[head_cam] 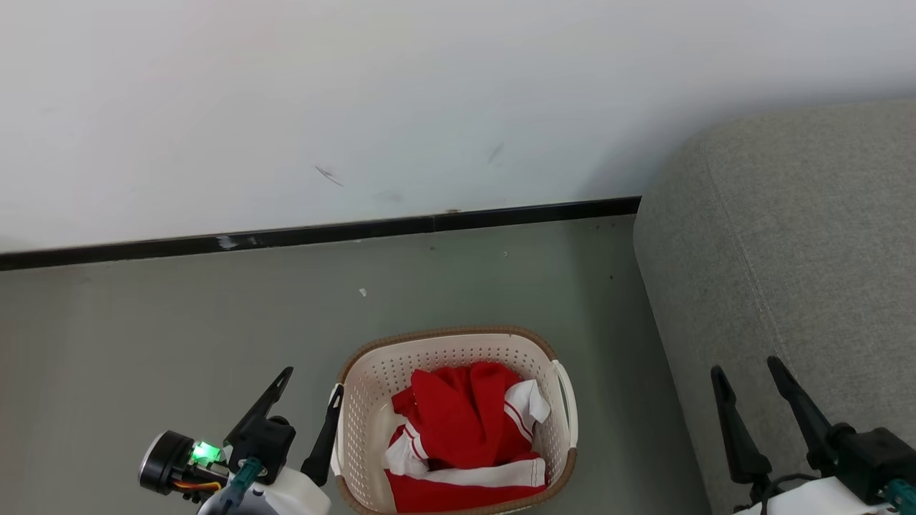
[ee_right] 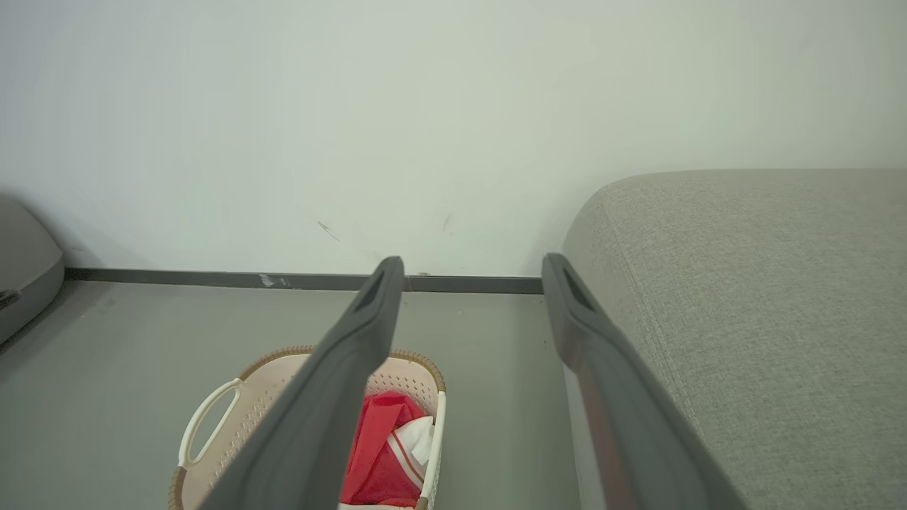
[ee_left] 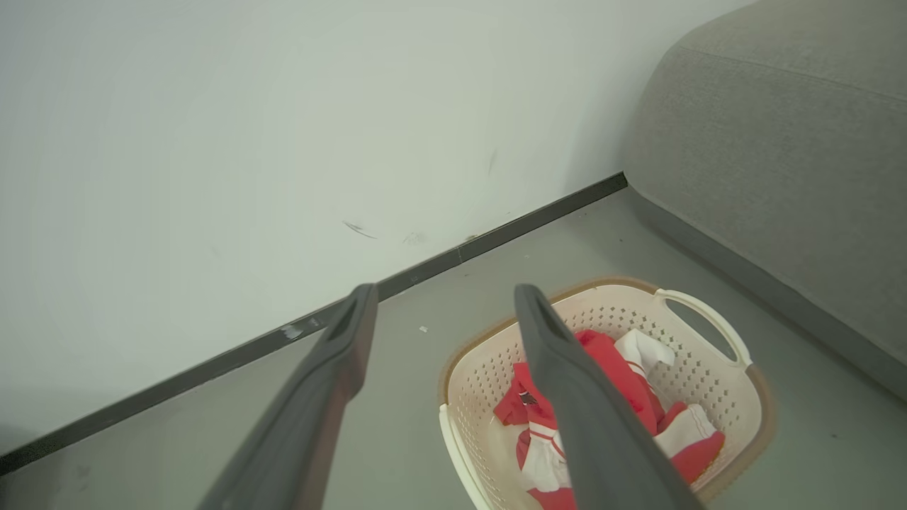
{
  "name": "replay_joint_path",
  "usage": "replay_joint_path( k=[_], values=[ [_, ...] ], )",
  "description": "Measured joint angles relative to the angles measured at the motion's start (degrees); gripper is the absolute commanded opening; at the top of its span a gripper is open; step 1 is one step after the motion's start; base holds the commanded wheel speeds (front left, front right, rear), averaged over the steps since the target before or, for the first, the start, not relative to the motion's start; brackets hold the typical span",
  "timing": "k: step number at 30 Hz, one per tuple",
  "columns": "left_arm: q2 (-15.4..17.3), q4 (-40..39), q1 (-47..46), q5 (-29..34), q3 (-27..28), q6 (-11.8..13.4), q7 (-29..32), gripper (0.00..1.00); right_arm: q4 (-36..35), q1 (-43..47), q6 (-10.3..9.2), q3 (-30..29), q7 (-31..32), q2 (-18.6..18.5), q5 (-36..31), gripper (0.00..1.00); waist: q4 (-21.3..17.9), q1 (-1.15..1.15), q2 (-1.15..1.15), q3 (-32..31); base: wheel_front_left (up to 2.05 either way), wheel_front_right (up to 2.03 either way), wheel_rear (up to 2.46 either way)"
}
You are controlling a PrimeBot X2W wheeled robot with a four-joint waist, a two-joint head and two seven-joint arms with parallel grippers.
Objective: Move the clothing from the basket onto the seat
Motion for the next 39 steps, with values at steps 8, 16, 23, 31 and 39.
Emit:
replay_joint_path(
  k=[8,16,23,31,39],
  values=[
    [-0.42,2.56,-4.32,0.88,-0.92,-0.79,0.0,1.0,-2.66,-2.2,0.0,-0.18,0.0,0.0,0.75,1.0,-1.29,0.0,0.0,4.05,0.0,0.0,0.0],
    [-0.23,5.98,-9.15,3.33,-2.26,-1.33,0.0,1.0,-4.04,-5.76,0.0,0.08,0.0,-0.01,1.74,1.0,-3.02,0.0,0.0,8.69,0.0,0.0,0.0],
    [-0.07,9.56,-12.38,4.47,-3.55,-2.34,0.08,1.0,-5.13,-8.67,0.0,-0.07,0.0,-0.01,1.9,1.0,-4.57,0.0,0.0,12.2,0.0,0.0,0.0],
    [-0.1,14.47,-15.67,5.83,-4.21,-2.76,0.77,1.0,-6.15,-11.57,0.0,0.33,-0.01,-0.03,2.34,1.0,-6.84,0.0,0.0,16.64,0.0,0.0,0.0],
    [0.16,19.15,-18.24,7.2,-5.14,-2.82,0.79,1.0,-7.1,-15.16,0.0,1.15,-0.29,-0.04,2.88,1.0,-9.36,0.0,0.0,21.24,0.0,0.0,0.0]
  ],
)
